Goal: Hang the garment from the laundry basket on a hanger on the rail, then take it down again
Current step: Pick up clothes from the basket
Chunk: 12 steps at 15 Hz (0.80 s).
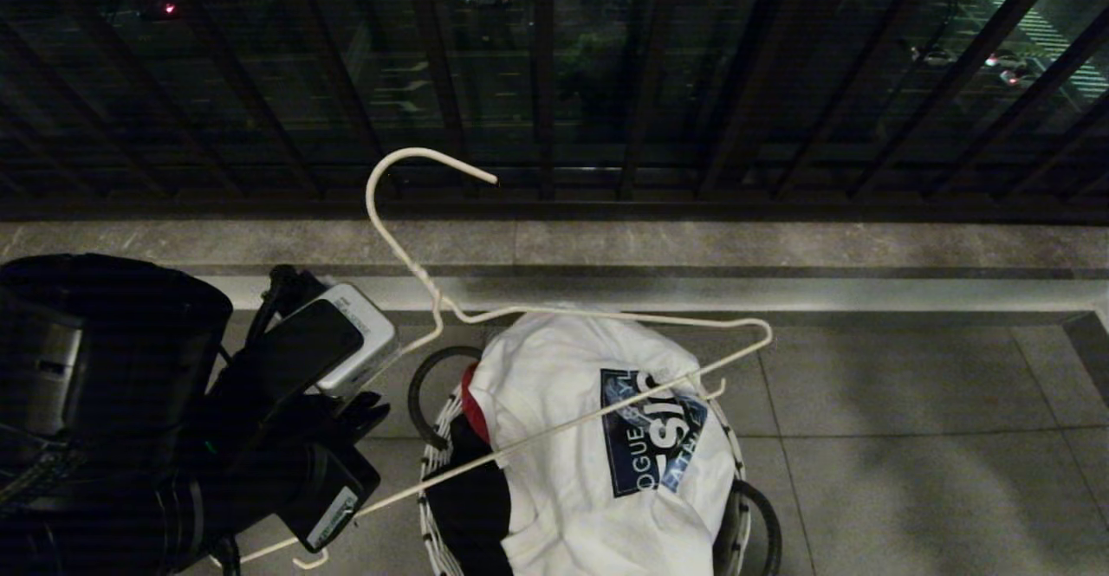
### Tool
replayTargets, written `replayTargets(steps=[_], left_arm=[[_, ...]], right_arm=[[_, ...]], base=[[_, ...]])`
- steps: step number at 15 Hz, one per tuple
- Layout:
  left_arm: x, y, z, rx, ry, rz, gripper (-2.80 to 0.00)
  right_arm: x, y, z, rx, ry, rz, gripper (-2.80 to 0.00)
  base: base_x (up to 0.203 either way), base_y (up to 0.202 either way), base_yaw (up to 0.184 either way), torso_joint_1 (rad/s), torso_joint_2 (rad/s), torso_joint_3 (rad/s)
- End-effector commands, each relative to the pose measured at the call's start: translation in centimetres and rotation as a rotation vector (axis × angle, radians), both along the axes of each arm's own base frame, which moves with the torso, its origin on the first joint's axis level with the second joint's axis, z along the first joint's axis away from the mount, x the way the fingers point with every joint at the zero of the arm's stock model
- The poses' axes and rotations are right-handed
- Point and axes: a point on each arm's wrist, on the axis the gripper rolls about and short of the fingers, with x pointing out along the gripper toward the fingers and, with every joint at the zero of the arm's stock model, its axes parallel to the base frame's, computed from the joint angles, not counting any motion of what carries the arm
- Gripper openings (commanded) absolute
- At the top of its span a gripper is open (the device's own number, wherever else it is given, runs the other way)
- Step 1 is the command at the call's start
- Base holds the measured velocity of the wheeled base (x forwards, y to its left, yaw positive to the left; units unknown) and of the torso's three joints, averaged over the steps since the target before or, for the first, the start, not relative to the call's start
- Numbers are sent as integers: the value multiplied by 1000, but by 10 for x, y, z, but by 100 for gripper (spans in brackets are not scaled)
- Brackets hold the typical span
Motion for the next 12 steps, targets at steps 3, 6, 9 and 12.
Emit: replayTargets(steps=[3,6,9,12], left_arm=[[6,13,-2,10,1,85,-280],[18,29,-1,8,-2,198,-280],[24,30,3,-31,11,160,-280],[28,26,10,-51,0,144,-280]], right_arm=[[0,0,0,-1,2,1,-280],[0,0,-1,-2,3,1,-280],[0,0,-1,-3,3,1,-280],[0,0,0,-3,3,1,-280]], base=[[0,0,0,0,0,0],[0,0,0,0,0,0],[0,0,0,0,0,0],[0,0,0,0,0,0]])
